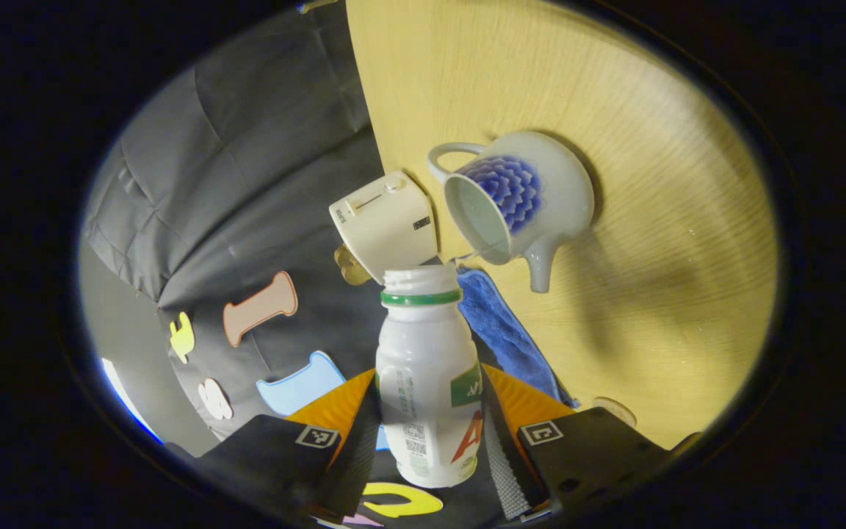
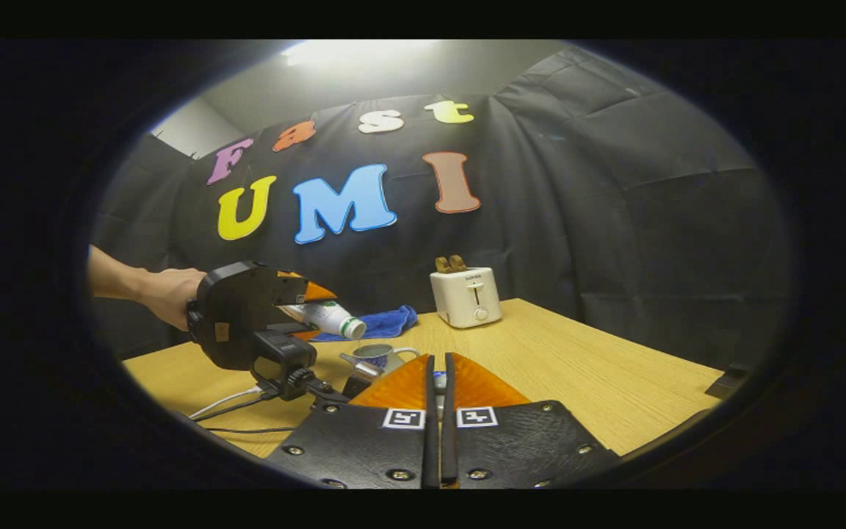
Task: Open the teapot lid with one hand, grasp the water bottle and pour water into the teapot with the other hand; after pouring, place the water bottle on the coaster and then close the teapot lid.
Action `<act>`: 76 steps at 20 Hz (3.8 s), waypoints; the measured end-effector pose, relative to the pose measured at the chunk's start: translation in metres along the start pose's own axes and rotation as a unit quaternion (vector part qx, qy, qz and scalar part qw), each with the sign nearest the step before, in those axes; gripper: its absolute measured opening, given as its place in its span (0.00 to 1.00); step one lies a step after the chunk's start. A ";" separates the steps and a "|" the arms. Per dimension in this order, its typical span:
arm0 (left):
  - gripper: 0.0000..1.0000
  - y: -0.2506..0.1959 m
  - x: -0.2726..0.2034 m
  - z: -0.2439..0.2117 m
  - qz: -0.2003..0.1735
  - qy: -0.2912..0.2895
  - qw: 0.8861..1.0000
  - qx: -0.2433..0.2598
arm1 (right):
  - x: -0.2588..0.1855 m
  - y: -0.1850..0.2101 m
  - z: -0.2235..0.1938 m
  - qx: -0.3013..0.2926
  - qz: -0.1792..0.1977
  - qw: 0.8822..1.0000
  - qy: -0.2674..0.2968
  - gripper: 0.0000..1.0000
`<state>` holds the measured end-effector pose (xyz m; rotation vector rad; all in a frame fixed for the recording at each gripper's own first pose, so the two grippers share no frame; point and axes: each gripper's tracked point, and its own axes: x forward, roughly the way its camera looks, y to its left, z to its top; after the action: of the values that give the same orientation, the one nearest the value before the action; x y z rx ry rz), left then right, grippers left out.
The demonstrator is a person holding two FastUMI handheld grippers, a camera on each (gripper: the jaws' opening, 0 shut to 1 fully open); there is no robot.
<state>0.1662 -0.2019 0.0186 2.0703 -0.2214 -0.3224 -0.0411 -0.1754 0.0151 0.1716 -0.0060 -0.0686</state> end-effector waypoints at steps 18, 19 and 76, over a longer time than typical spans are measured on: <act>0.75 -0.018 0.011 0.014 -0.017 -0.031 0.999 -0.039 | 0.003 -0.001 -0.007 0.007 0.002 1.000 0.011 0.01; 0.75 -0.021 0.011 0.016 -0.019 -0.033 0.998 -0.050 | 0.003 -0.002 -0.007 0.009 0.002 1.000 0.010 0.01; 0.75 -0.065 -0.058 -0.176 0.074 -0.034 0.557 -0.826 | 0.174 0.097 -0.043 -0.094 0.071 0.989 0.088 0.01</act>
<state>0.1691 -0.0087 0.0542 0.1119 -0.0419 -0.2859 0.1398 -0.0850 -0.0103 -0.0131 0.1637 0.0878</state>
